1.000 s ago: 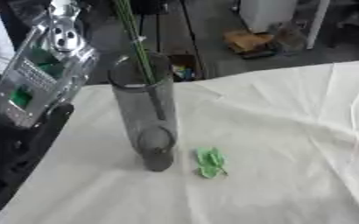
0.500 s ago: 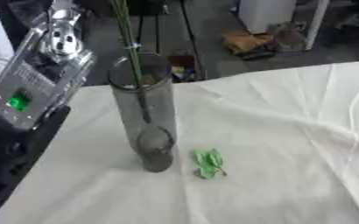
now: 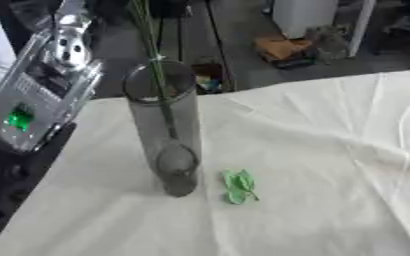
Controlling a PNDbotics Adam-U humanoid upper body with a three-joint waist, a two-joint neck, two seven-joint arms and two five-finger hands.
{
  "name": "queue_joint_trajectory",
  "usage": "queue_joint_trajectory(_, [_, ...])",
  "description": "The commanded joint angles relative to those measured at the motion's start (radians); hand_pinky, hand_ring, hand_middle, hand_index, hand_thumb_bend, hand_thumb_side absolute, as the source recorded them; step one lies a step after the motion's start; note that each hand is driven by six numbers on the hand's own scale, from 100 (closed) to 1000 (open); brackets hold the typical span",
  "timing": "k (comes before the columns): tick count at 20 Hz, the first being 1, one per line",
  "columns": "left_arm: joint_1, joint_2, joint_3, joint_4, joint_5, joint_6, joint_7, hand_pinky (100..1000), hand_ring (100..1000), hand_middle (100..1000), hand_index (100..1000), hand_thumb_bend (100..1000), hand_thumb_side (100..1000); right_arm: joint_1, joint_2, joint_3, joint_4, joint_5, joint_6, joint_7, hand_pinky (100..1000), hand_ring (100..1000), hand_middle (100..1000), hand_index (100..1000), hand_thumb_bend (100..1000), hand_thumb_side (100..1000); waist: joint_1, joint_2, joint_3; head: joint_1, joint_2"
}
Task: Arrange flowers into the vase.
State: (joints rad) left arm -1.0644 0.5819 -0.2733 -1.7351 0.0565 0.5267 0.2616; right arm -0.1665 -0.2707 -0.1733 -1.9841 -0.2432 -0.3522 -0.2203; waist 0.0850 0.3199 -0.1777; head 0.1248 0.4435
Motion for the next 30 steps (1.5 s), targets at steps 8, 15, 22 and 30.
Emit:
queue_joint_trajectory(8, [-0.002, 0.042, 0.0, -0.014, -0.028, 0.004, -0.044, 285, 571, 576, 454, 100, 825, -0.003, -0.012, -0.009, -0.016, -0.008, -0.001, 0.002, 232, 348, 241, 550, 100, 948, -0.009, -0.021, 0.001, -0.003, -0.016])
queue_joint_trajectory(15, [0.004, 0.055, -0.001, -0.02, -0.088, 0.015, -0.141, 313, 608, 619, 500, 100, 822, -0.002, -0.012, -0.01, -0.016, -0.008, 0.001, 0.0, 232, 348, 241, 550, 100, 948, -0.007, -0.024, 0.001, -0.004, -0.016])
queue_joint_trajectory(22, [0.01, 0.069, 0.0, -0.028, -0.148, 0.016, -0.234, 351, 658, 675, 546, 100, 802, 0.0, -0.012, -0.01, -0.016, -0.007, 0.003, 0.0, 232, 348, 240, 550, 100, 949, -0.005, -0.024, 0.002, -0.005, -0.016])
queue_joint_trajectory(30, [0.02, 0.078, 0.008, -0.032, -0.204, 0.009, -0.331, 399, 708, 722, 625, 100, 821, 0.0, -0.011, -0.01, -0.016, -0.007, 0.004, 0.0, 232, 348, 240, 551, 100, 949, -0.005, -0.024, 0.002, -0.005, -0.019])
